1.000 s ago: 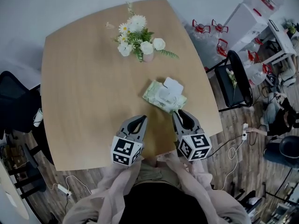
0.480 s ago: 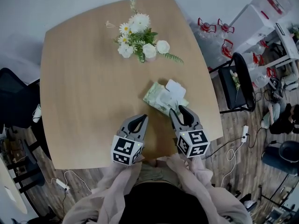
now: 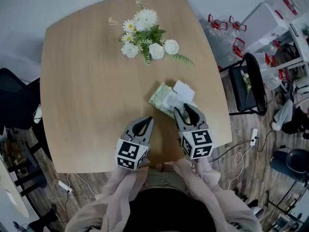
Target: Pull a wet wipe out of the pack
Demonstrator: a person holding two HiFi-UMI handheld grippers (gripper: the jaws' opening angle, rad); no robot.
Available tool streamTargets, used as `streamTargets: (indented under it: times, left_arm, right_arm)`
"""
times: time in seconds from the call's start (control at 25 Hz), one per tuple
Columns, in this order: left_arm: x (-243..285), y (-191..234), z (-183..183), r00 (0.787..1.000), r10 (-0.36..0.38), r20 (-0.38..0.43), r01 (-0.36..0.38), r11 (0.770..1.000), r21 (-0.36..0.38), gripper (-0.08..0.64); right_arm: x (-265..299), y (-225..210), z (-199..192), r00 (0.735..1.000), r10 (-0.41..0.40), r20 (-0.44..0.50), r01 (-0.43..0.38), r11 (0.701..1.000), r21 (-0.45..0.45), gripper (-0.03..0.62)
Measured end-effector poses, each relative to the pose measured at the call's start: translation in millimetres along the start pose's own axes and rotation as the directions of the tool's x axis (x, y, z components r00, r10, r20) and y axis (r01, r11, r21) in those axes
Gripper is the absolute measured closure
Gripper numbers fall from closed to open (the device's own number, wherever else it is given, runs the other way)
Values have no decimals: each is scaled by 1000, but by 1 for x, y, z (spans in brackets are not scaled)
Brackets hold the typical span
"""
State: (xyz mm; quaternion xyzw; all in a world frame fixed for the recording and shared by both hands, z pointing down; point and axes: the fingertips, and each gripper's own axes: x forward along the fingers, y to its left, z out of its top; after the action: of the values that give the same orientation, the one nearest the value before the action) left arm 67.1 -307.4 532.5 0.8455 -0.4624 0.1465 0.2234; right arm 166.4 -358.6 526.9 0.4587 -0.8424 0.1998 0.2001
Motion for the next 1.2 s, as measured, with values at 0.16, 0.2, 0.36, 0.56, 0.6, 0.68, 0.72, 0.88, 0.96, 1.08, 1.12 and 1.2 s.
streamTargets:
  times: [0.16,0.2,0.36,0.56,0.6,0.68,0.72,0.88,0.96,1.08,1.12,1.2]
  left_arm:
    - [0,1,0,1000,-2,0,2,1000,-2,549]
    - [0,2,0,1000,-2,1,2,1000,-3,549]
    - [1,3,-1,1000,-6,0,6,1000,-2,549]
    - [1,3,0,1000,-9,1,9,1000,-8,549]
    - [1,3,0,1000,-9,2,9,1000,-7,549]
    - [2,3,0,1000,-10,3,10,1000,-7,549]
    - [2,3,0,1000,-10,4,10,1000,-10,549]
    - [1,4,1,1000,-10,9,10,1000,-19,549]
    - [0,4,1,1000,-8,11,9,1000,-19,549]
    - [-1,4,1,1000,-8,12,8,1000,-16,549]
    - [-1,4,1,1000,-8,12,8,1000,-14,549]
    - [-2,3,1,1000,-8,13,8,1000,-12,549]
  right_arm:
    - [4,0,0,1000,11,-13,-11,1000,-12,433]
    - [5,0,-1,1000,12,-19,-12,1000,-17,436]
    - [8,-2,-5,999,-2,-36,1,999,-33,456]
    - [8,-2,-6,999,-4,-38,2,999,-35,496]
    - [8,-3,-6,999,-7,-39,6,999,-41,508]
    - [8,-4,-7,999,-20,-44,17,998,-61,530]
    - [8,-4,-7,999,-26,-47,22,997,-69,545]
    - [8,-4,-7,999,-26,-47,23,998,-60,569]
    - [8,-4,-7,999,-27,-46,24,998,-58,572]
    - [7,-4,-6,999,-27,-41,25,998,-57,574]
    - [7,-3,-6,999,-26,-39,24,998,-56,575]
    - [6,-2,-5,999,-24,-36,22,998,-58,577]
